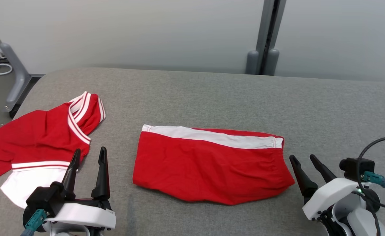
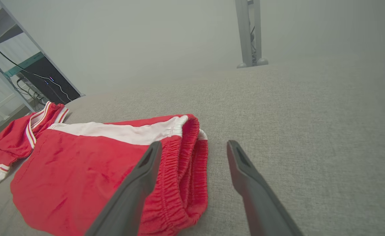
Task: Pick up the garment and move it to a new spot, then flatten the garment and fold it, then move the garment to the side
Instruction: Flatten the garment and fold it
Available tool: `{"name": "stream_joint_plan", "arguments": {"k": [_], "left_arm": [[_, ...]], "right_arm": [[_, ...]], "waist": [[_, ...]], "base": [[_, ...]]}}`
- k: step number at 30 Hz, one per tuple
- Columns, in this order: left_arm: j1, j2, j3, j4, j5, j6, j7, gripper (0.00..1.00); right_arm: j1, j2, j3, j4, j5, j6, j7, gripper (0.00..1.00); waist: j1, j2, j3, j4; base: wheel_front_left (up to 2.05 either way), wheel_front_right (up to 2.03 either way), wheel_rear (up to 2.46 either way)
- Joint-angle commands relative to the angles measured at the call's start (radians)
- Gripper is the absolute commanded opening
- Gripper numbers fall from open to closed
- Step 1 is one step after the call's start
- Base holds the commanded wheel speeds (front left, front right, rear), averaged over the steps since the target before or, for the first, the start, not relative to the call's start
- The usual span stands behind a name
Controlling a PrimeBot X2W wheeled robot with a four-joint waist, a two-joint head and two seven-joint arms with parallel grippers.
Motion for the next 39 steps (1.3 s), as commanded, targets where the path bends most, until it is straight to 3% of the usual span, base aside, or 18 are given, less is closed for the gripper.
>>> {"name": "stream_joint_plan", "arguments": {"k": [1,17,36,38,39], "left_arm": [[-0.020,0.003,0.003,0.004,0.010,-0.006,-0.002,1.00],[-0.037,-0.002,-0.004,0.010,0.013,-0.021,-0.002,1.00],[-0.050,-0.002,-0.026,0.014,0.021,-0.009,-0.002,1.00],[-0.049,-0.003,-0.027,0.013,0.022,-0.008,-0.002,1.00],[-0.048,-0.003,-0.027,0.012,0.022,-0.008,-0.002,1.00]], "right_arm": [[-0.017,0.000,0.007,0.024,0.010,0.000,0.009,1.00],[-0.138,0.038,0.014,0.293,0.064,0.000,0.084,1.00],[-0.169,0.056,0.021,0.407,0.332,0.000,0.243,1.00],[-0.170,0.053,0.032,0.402,0.344,0.000,0.247,0.40],[-0.171,0.052,0.035,0.399,0.350,0.000,0.246,0.21]], "waist": [[0.0000,-0.0001,0.001,0.014],[0.0000,-0.0001,0.021,0.060],[0.0000,-0.0001,0.051,0.132],[0.0000,-0.0001,0.051,0.136],[0.0000,-0.0001,0.051,0.138]], "base": [[0.00,0.00,0.00],[0.00,0.00,0.00],[0.00,0.00,0.00],[0.00,0.00,0.00],[0.00,0.00,0.00]]}}
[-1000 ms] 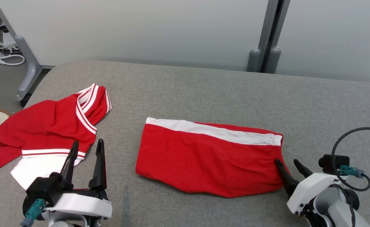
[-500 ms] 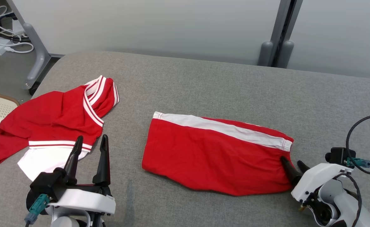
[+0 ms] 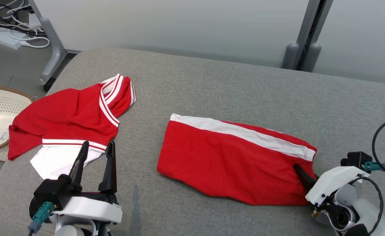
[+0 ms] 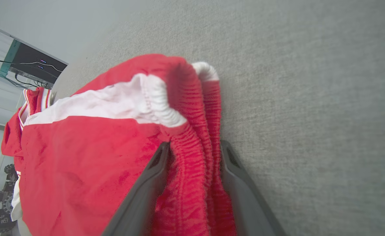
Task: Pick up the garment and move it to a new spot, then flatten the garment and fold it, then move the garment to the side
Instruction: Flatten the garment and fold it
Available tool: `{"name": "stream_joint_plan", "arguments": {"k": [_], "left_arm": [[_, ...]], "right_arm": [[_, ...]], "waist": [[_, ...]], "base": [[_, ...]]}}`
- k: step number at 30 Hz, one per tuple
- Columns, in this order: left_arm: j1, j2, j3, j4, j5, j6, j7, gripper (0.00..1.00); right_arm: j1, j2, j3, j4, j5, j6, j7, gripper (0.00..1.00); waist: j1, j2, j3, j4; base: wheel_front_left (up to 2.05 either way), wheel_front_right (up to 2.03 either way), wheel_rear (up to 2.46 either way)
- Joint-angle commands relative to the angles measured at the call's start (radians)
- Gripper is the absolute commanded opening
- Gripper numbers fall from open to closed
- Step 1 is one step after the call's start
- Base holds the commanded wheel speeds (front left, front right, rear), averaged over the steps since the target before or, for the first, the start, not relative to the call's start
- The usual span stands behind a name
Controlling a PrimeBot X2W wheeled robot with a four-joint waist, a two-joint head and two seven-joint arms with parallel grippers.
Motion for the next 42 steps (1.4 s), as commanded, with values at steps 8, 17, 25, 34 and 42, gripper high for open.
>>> {"name": "stream_joint_plan", "arguments": {"k": [8,17,25,34,42], "left_arm": [[-0.005,0.003,0.001,-0.007,-0.003,0.011,-0.002,1.00],[-0.001,0.003,-0.007,-0.014,-0.005,0.014,-0.002,1.00],[0.008,0.003,-0.020,-0.007,-0.009,0.008,-0.002,1.00],[-0.010,0.003,-0.039,0.001,-0.006,0.011,-0.002,1.00],[-0.019,0.003,-0.058,0.008,-0.021,0.010,-0.002,1.00]], "right_arm": [[-0.004,-0.012,0.034,-0.007,0.041,0.000,-0.018,0.00],[0.013,-0.080,0.045,-0.055,0.081,0.000,-0.018,0.00],[0.053,-0.187,0.042,-0.149,0.109,0.000,0.027,0.00],[0.078,-0.273,0.000,-0.298,0.106,0.000,0.098,0.00],[0.103,-0.187,-0.098,-0.430,0.209,0.000,0.205,0.00]], "waist": [[0.0000,0.0000,0.001,-0.005],[0.0000,0.0000,-0.005,-0.047],[0.0000,0.0000,-0.013,-0.111],[0.0000,0.0000,-0.010,-0.150],[0.0000,0.0000,-0.007,-0.120]], "base": [[0.00,0.00,0.00],[0.00,0.00,0.00],[0.00,0.00,0.00],[0.00,0.00,0.00],[0.00,0.00,0.00]]}}
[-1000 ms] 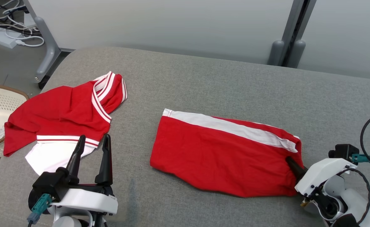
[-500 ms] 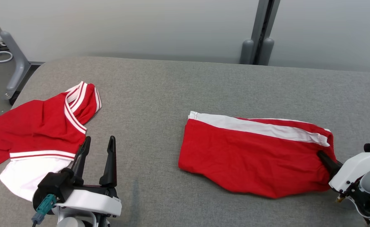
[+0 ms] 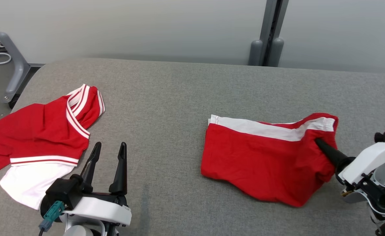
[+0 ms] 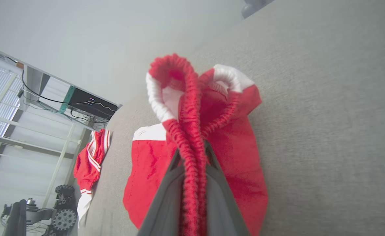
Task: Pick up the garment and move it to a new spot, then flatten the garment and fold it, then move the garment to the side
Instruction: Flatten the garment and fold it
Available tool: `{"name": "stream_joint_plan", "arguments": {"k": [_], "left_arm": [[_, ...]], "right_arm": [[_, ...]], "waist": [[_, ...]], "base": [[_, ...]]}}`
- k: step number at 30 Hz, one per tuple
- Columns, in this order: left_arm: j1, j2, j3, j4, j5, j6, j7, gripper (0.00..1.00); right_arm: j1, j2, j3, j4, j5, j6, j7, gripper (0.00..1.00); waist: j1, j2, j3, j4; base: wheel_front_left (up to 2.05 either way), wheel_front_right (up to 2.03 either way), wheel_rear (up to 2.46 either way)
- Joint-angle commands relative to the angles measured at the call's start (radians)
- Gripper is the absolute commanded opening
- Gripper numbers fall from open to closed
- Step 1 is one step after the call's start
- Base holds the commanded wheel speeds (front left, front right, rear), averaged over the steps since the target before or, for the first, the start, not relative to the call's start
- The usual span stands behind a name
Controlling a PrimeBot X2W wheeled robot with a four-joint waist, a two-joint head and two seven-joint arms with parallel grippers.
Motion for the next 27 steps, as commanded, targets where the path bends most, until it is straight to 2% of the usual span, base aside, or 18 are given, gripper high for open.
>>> {"name": "stream_joint_plan", "arguments": {"k": [1,7,14,26,27], "left_arm": [[-0.018,0.004,0.000,0.000,-0.009,0.002,-0.002,1.00],[-0.027,0.003,-0.009,0.003,-0.018,0.006,-0.002,1.00],[-0.038,0.004,-0.027,0.004,-0.030,0.014,-0.002,1.00],[-0.033,0.003,-0.034,0.008,-0.037,0.018,-0.002,1.00],[-0.032,0.003,-0.034,0.008,-0.037,0.018,-0.002,1.00]], "right_arm": [[0.014,0.021,-0.013,-0.029,0.031,0.001,0.024,0.00],[0.031,0.104,-0.041,-0.111,0.096,0.001,0.109,0.00],[-0.031,0.202,-0.089,-0.026,0.109,0.001,0.128,0.00],[-0.108,0.252,-0.132,0.119,0.055,0.001,0.143,0.00],[-0.110,0.254,-0.133,0.123,0.050,0.001,0.147,0.08]], "waist": [[0.0000,0.0000,0.002,0.013],[0.0000,0.0000,0.016,0.056],[0.0000,0.0000,0.033,0.119],[0.0000,0.0000,0.037,0.188],[0.0000,0.0000,0.036,0.190]], "base": [[0.00,0.00,0.00],[0.00,0.00,0.00],[0.00,0.00,0.00],[0.00,0.00,0.00],[0.00,0.00,0.00]]}}
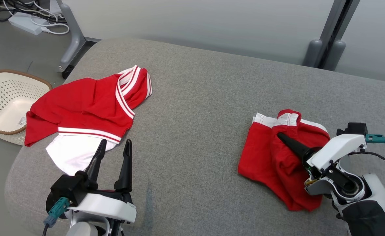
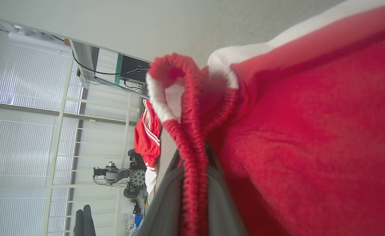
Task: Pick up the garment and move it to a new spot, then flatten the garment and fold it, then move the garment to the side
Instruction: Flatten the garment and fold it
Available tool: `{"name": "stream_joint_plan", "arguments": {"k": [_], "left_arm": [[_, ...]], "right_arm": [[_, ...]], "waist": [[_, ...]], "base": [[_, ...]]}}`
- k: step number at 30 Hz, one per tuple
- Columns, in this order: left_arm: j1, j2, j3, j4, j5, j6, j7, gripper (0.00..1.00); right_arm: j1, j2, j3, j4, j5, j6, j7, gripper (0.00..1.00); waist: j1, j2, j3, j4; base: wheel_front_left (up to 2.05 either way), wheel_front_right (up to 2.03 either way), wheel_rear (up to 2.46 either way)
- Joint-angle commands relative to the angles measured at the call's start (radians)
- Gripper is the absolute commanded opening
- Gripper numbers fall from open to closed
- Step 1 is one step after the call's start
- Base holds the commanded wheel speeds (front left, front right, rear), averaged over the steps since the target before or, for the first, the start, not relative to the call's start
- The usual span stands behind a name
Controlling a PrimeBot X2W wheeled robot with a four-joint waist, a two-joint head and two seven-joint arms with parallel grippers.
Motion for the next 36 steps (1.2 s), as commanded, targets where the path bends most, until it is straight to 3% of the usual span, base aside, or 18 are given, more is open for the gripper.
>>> {"name": "stream_joint_plan", "arguments": {"k": [1,3,4,5,6,15,28,36], "left_arm": [[-0.010,0.003,0.003,0.000,-0.005,0.005,-0.002,1.00],[-0.009,0.003,0.005,0.001,-0.003,0.007,-0.002,1.00],[-0.008,0.003,0.006,0.002,-0.002,0.005,-0.002,1.00],[-0.008,0.003,0.007,0.003,-0.001,0.006,-0.002,1.00],[-0.007,0.003,0.007,0.003,0.000,0.006,-0.002,1.00],[0.009,0.003,0.007,0.008,0.004,0.004,-0.002,1.00],[0.013,0.003,0.009,0.001,-0.006,0.008,-0.002,1.00],[0.008,0.003,0.008,0.001,-0.003,0.004,-0.002,1.00]], "right_arm": [[-0.013,-0.002,-0.006,0.004,-0.009,0.002,0.009,0.18],[-0.014,0.006,-0.008,0.012,-0.015,0.002,0.010,0.45],[-0.017,0.009,-0.008,0.016,-0.018,0.002,0.012,0.52],[-0.020,0.011,-0.009,0.018,-0.018,0.002,0.015,0.86],[-0.023,0.014,-0.009,0.021,-0.018,0.002,0.019,1.00],[-0.009,0.010,0.003,0.019,-0.044,0.002,0.093,1.00],[0.095,-0.072,-0.102,-0.218,-0.111,0.002,0.099,1.00],[0.169,-0.071,-0.148,-0.194,-0.230,0.002,0.107,1.00]], "waist": [[0.0000,0.0000,-0.003,0.003],[0.0000,0.0000,-0.005,0.004],[0.0000,0.0000,-0.007,0.003],[0.0000,0.0000,-0.008,0.002],[0.0000,0.0000,-0.010,0.000],[0.0000,0.0000,-0.033,-0.030],[0.0000,0.0000,-0.047,-0.111],[0.0000,0.0000,-0.048,-0.131]], "base": [[0.00,0.00,0.00],[0.00,0.00,0.00],[0.00,0.00,0.00],[0.00,0.00,0.00],[0.00,0.00,0.00],[0.00,0.00,0.00],[0.00,0.00,0.00],[0.00,0.00,0.00]]}}
